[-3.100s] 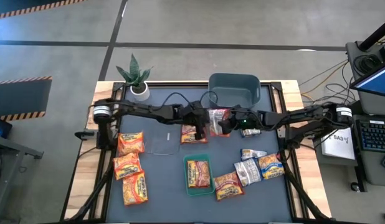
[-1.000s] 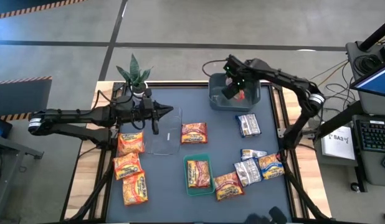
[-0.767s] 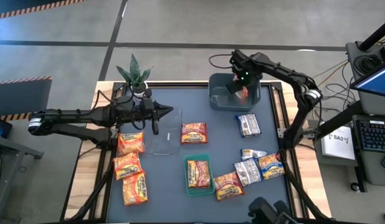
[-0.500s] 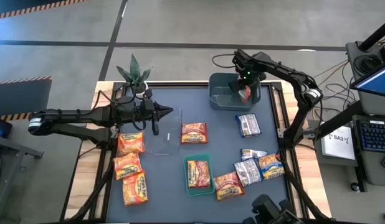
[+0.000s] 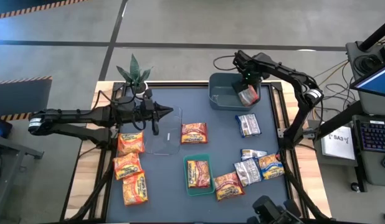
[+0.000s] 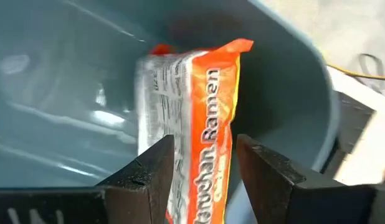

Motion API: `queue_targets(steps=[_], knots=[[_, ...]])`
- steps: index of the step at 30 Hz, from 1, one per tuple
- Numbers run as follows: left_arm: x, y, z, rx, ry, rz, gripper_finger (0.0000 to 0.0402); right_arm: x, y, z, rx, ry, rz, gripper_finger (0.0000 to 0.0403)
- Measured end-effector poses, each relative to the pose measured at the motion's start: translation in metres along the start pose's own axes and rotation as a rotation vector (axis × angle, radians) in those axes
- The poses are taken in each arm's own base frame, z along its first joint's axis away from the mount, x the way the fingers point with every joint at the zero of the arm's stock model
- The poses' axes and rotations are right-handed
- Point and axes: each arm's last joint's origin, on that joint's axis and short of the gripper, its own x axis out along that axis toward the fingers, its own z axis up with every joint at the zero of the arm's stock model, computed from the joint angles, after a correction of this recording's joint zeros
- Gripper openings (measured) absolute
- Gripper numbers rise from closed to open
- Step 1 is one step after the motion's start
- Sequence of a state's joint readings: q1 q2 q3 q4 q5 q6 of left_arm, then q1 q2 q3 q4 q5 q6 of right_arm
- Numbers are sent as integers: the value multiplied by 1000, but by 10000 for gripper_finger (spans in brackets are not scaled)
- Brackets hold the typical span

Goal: Sort Maruchan noodles
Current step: Put the blue noodle pack into the transparent bin

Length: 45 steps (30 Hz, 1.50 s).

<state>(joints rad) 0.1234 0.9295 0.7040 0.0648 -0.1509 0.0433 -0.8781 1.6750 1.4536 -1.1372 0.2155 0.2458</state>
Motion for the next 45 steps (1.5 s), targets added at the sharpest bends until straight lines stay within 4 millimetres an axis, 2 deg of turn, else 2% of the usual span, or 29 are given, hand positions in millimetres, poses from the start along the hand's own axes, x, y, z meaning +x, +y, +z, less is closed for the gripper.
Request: queue_targets(steps=[7,13,20,25,30,37,40,45], knots=[[0,0,0,-1,-2,0,0,-12,-5,-5,-8,-26,-24,164],[3,0,-1,-10,9,0,0,-47,-7,-22,-18,-106,18,164],[15,-3,-10,-102,63,0,0,-104,23,-63,-141,-307,178,164],[22,-4,-16,-189,94,3,0,-120,48,-105,-236,-411,292,164],[22,-7,-14,-232,77,-8,0,-109,66,-143,-274,-418,380,164],[21,-13,-6,-229,1,-43,0,-67,88,-180,-246,-235,501,164],[21,-13,-5,-222,-10,-44,0,-48,94,-187,-209,-138,447,164],[21,-13,-4,-207,-19,-44,0,-25,98,-186,-146,-92,206,164]])
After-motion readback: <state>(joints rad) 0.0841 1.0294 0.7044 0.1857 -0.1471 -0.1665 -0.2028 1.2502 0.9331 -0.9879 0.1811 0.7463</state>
